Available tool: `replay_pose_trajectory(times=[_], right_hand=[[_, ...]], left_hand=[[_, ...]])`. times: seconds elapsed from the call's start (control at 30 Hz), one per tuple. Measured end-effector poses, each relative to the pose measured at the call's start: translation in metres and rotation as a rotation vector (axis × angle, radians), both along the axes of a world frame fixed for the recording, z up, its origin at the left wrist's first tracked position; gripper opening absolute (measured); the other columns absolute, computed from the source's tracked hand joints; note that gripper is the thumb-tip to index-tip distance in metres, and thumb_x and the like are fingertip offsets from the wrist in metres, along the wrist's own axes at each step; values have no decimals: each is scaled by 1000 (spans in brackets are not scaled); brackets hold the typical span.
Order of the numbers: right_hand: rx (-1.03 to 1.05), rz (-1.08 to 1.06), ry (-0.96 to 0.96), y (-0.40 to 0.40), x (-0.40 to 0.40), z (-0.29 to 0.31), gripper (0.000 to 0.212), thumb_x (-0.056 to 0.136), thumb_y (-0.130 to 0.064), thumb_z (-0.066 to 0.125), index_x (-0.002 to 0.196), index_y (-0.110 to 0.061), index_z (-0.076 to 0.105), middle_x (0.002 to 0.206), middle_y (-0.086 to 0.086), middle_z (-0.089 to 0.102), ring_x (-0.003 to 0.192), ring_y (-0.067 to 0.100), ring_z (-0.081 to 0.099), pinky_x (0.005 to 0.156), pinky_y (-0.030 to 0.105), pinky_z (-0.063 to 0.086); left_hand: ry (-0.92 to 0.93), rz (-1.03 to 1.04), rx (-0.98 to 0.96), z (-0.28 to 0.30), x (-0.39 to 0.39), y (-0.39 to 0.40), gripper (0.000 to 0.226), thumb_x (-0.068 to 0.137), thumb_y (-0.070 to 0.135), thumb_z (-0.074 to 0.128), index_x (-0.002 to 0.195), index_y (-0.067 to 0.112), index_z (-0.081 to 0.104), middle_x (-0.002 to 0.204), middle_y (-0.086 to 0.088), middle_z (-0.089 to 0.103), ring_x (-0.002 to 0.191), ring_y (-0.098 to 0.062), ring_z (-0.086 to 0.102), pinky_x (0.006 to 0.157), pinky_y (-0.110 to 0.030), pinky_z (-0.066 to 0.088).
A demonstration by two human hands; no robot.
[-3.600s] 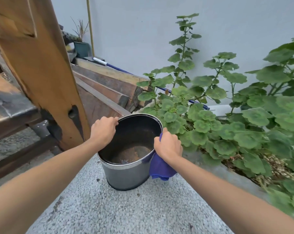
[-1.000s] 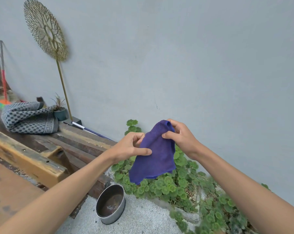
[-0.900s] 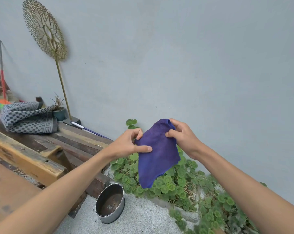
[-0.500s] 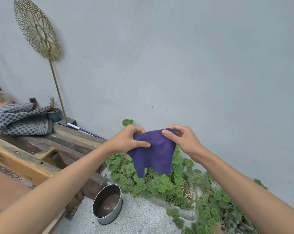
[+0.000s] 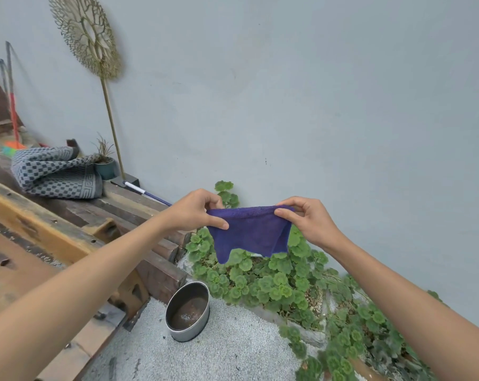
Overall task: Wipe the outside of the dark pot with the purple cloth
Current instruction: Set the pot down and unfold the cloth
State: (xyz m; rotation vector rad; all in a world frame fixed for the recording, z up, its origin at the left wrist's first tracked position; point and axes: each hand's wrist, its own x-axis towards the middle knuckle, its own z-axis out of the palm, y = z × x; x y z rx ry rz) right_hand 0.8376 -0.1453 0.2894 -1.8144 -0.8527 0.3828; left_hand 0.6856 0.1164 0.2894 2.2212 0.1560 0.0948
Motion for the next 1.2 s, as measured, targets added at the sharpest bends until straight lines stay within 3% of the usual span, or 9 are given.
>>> replay_pose_trajectory(times=[0.2, 0.43, 0.53, 0.6, 0.73, 0.87, 0.93, 1.07, 1.2], right_hand=[[-148, 128, -50, 38, -36, -44, 6, 98, -25, 66, 99, -19, 69, 93, 2, 79, 92, 23, 75, 85, 45, 57], [-298, 331, -142, 82, -99, -101, 1, 98, -18, 65, 98, -17, 66, 94, -9, 76, 88, 2, 71, 78, 25, 54], [-325, 456, -185, 97, -126, -124, 4, 99, -18, 64, 99, -13, 65, 93, -9, 74, 87, 0, 67, 76, 19, 49], [-335, 526, -196, 105, -145, -136, 4, 100, -18, 62, 99, -14, 64, 93, -5, 73, 85, 4, 65, 74, 18, 45], [-336, 643, -208, 109, -186, -157, 2, 100, -15, 62, 98, -16, 64, 87, -8, 71, 78, -5, 62, 71, 14, 43], [-320, 746, -192, 108, -230, -180, 6, 100, -15, 61, 103, -11, 65, 94, -2, 77, 86, 3, 69, 77, 22, 48], [-338, 816, -204, 110, -255, -190, 8, 99, -14, 62, 105, -11, 66, 92, -8, 74, 85, -6, 66, 76, 19, 46], [-354, 995, -258, 111, -314, -199, 19, 99, -11, 63, 113, -14, 74, 100, -14, 71, 92, -9, 62, 81, 6, 40], [-415, 1158, -149, 107, -374, -209, 19, 100, -15, 61, 113, -18, 75, 103, -8, 77, 96, 8, 71, 87, 27, 53]], left_hand=[[103, 78, 32, -42, -58, 29, 25, 68, 17, 89, 74, 13, 65, 65, -1, 67, 57, -9, 59, 57, -23, 47], [231, 229, 107, -99, -155, 45, 37, 70, 13, 84, 68, 24, 48, 65, 11, 59, 61, 2, 53, 61, -22, 43], [315, 287, 130, -121, -198, 42, 37, 77, 11, 76, 68, 24, 43, 71, 5, 66, 74, -12, 64, 65, -26, 48], [335, 364, 122, -135, -229, 34, 37, 80, 8, 73, 67, 24, 42, 64, 8, 60, 66, -13, 56, 57, -19, 40], [326, 538, 24, -155, -295, 6, 37, 80, 6, 76, 70, 24, 45, 59, 11, 63, 56, 3, 56, 58, -22, 41], [299, 712, -95, -171, -364, -31, 26, 81, 8, 77, 92, 19, 56, 75, -4, 73, 65, -9, 68, 65, -32, 52], [315, 782, -97, -177, -397, -52, 31, 81, 12, 78, 106, 22, 64, 81, -1, 75, 77, -16, 72, 75, -33, 54], [366, 876, -152, -192, -467, -94, 15, 82, 14, 76, 94, 23, 79, 80, 5, 77, 80, -16, 72, 80, -32, 55], [304, 1001, -366, -206, -543, -135, 12, 84, 23, 70, 92, 18, 77, 84, -9, 77, 72, -15, 65, 74, -39, 54]])
